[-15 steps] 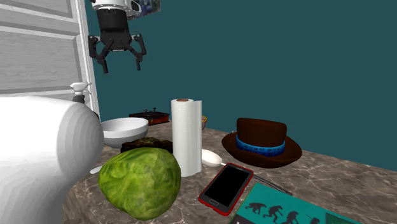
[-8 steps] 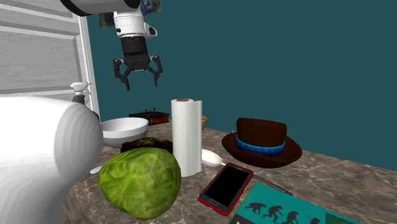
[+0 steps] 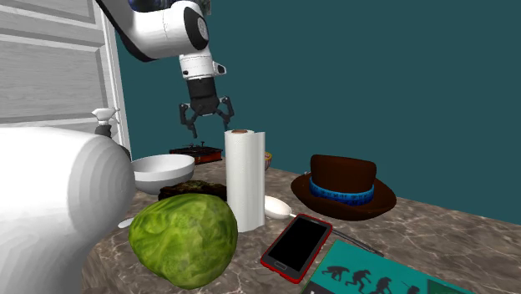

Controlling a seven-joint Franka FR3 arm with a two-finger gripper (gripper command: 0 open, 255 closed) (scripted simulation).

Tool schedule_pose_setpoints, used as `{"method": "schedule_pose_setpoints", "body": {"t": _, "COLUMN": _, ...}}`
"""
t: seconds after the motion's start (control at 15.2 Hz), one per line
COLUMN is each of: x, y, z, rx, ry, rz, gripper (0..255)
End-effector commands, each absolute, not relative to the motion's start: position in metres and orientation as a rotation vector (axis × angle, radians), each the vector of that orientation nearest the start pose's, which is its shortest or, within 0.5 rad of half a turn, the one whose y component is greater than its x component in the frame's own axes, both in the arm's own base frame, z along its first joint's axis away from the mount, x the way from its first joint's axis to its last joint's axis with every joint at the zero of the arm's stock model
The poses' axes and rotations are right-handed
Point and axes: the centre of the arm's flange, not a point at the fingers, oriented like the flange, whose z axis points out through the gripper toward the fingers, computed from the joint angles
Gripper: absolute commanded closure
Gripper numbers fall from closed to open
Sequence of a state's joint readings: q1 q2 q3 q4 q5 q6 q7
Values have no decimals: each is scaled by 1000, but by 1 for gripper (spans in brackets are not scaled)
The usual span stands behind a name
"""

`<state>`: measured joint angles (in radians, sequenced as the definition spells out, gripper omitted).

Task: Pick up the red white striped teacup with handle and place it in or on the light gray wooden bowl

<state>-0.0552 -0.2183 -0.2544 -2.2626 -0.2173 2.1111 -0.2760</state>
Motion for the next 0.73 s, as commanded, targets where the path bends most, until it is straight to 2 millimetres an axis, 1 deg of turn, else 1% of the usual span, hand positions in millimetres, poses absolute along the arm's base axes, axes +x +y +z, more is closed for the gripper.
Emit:
{"method": "schedule_pose_setpoints", "body": {"t": 0.0, "x": 476, "y": -178, "z": 434, "rx": -3296, "ry": -124, "rz": -27, "gripper": 0}}
{"method": "schedule_pose_setpoints", "body": {"t": 0.4, "x": 520, "y": -219, "z": 386, "rx": -3323, "ry": -115, "rz": -5, "gripper": 0}}
{"method": "schedule_pose_setpoints", "body": {"t": 0.66, "x": 521, "y": -223, "z": 366, "rx": -3323, "ry": -115, "rz": -5, "gripper": 0}}
